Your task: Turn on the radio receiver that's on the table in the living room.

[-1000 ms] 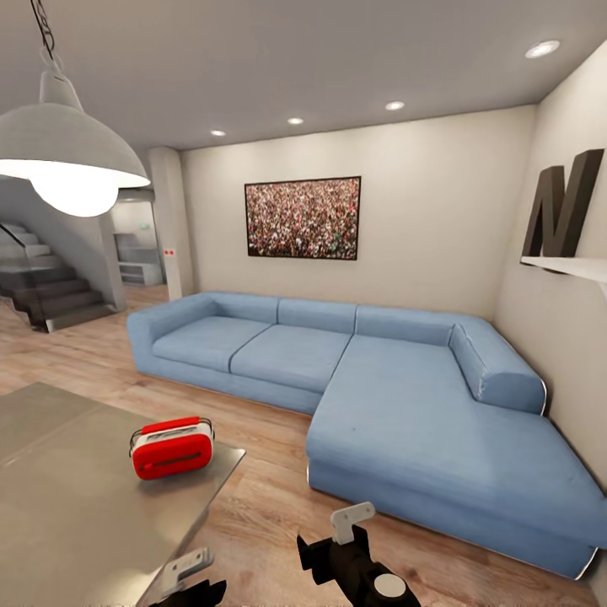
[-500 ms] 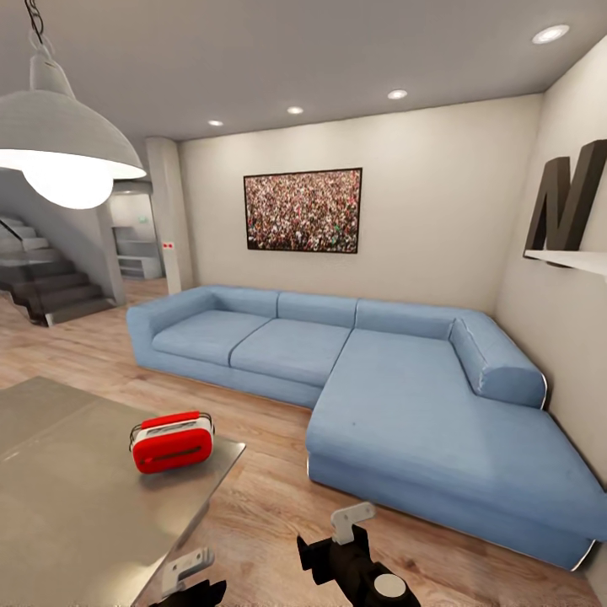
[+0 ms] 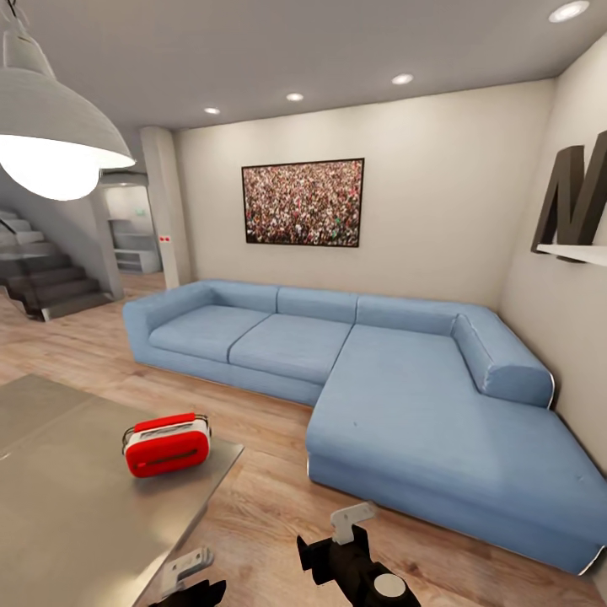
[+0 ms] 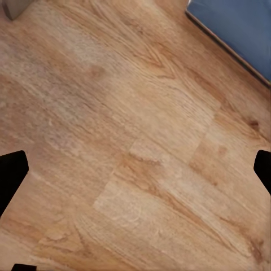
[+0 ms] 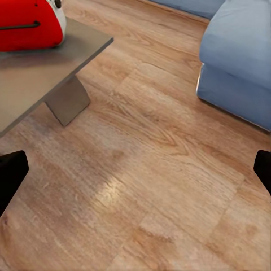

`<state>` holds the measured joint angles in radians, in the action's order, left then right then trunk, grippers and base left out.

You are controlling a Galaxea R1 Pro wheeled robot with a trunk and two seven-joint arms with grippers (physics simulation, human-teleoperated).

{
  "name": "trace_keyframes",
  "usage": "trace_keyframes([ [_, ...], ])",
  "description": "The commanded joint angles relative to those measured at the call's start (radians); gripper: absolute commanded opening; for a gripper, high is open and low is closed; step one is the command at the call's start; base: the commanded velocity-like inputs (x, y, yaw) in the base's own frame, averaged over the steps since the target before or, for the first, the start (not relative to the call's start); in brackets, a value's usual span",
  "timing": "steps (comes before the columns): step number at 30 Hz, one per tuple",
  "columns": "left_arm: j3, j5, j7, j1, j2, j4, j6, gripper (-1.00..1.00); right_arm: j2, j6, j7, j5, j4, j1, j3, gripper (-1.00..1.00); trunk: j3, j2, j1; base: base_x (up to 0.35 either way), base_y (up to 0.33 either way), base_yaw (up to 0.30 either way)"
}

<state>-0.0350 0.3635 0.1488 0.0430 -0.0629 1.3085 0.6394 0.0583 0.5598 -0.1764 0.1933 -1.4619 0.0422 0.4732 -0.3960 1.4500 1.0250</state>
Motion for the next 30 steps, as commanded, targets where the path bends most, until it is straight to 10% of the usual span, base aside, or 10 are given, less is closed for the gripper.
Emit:
trace_keyframes([
  [1, 0.0, 0.0, 0.0, 0.0, 0.0, 0.0, 0.0, 1.0, 0.0, 0.0, 0.0, 0.0, 0.0, 0.0, 0.0, 1.0, -0.002, 0.0, 0.0, 0.316, 0.0, 0.0],
  [30, -0.002, 0.0, -0.002, 0.0, 0.0, 0.001, 0.0, 1.0, 0.0, 0.0, -0.001, 0.0, 0.0, 0.0, -0.001, 1.0, -0.05, 0.0, 0.0, 0.148, 0.009, 0.0],
])
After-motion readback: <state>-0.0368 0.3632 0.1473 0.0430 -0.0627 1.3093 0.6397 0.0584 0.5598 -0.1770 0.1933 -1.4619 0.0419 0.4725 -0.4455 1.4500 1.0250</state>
